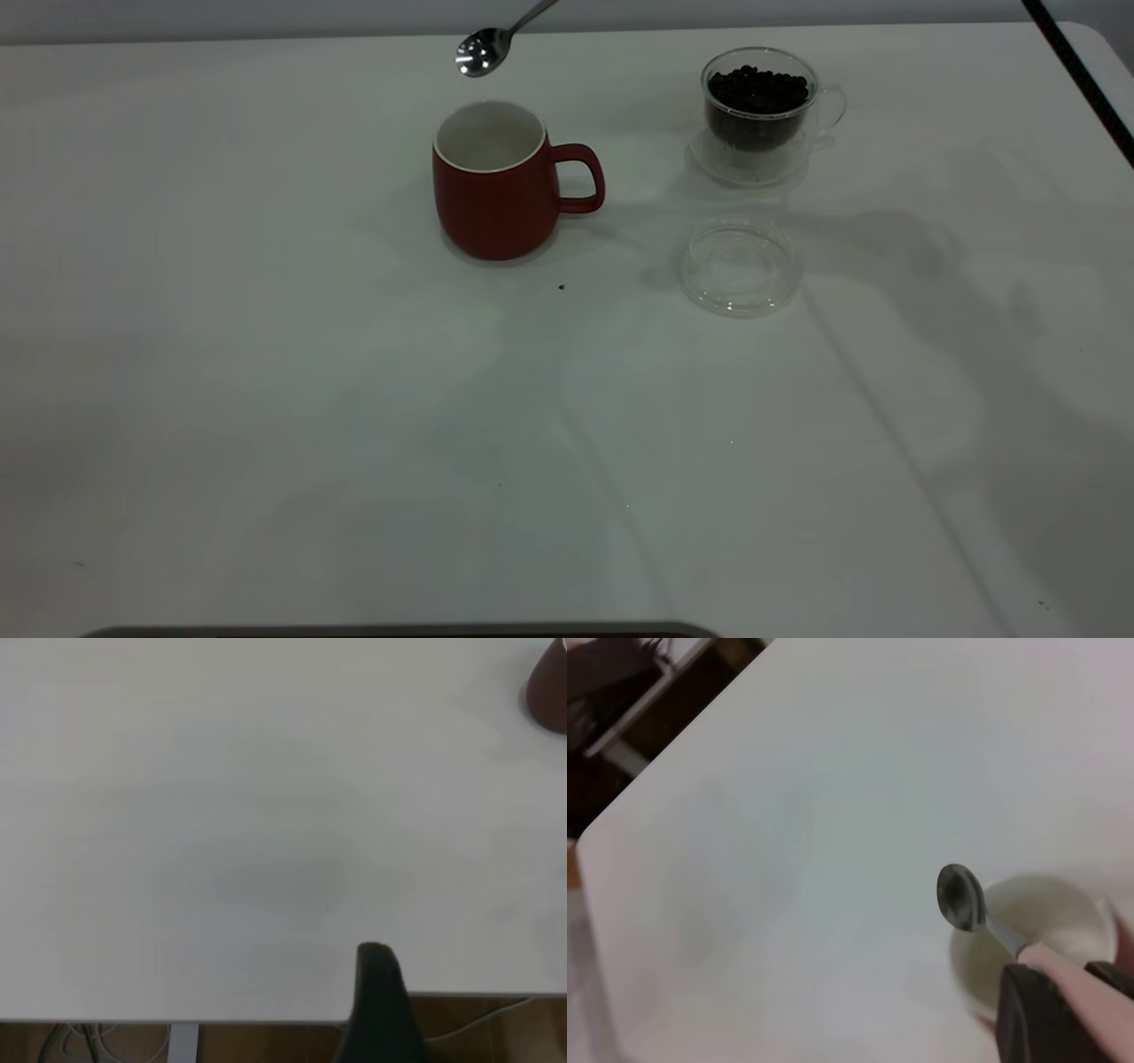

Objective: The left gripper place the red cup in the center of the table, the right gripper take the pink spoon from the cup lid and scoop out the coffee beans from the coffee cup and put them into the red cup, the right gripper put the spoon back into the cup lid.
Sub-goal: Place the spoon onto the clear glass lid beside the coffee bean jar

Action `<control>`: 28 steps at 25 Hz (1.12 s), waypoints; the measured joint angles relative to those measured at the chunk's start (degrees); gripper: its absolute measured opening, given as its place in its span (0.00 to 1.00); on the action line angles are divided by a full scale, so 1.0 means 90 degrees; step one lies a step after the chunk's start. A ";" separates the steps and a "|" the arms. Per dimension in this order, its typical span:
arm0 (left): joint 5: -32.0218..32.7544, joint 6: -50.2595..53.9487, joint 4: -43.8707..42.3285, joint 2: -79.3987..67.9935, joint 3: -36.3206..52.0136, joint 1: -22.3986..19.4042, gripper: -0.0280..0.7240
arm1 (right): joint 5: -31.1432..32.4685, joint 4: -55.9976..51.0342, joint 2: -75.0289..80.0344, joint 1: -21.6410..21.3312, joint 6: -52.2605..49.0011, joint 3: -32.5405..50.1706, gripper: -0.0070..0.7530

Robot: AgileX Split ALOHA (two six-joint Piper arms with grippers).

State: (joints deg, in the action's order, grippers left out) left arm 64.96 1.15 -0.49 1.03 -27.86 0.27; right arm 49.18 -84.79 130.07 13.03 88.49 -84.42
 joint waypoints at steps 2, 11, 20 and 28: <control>0.0000 0.0000 0.0000 0.0000 0.0000 0.0000 0.82 | 0.0246 0.0478 -0.0094 -0.0103 -0.0325 0.0000 0.14; 0.0000 0.0000 0.0000 0.0000 0.0000 0.0000 0.82 | 0.0658 0.1832 -0.0771 -0.1318 -0.1104 0.0947 0.14; 0.0000 -0.0006 0.0000 0.0000 0.0000 0.0000 0.82 | -0.0778 0.0989 -0.0398 -0.2250 -0.1142 0.2139 0.14; 0.0000 -0.0011 0.0000 0.0000 0.0000 0.0000 0.82 | -0.0806 0.0477 0.0448 -0.2270 -0.1080 0.2139 0.14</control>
State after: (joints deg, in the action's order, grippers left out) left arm 64.96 1.05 -0.49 1.03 -27.86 0.27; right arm 41.93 -80.50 134.10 -7.40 78.77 -65.17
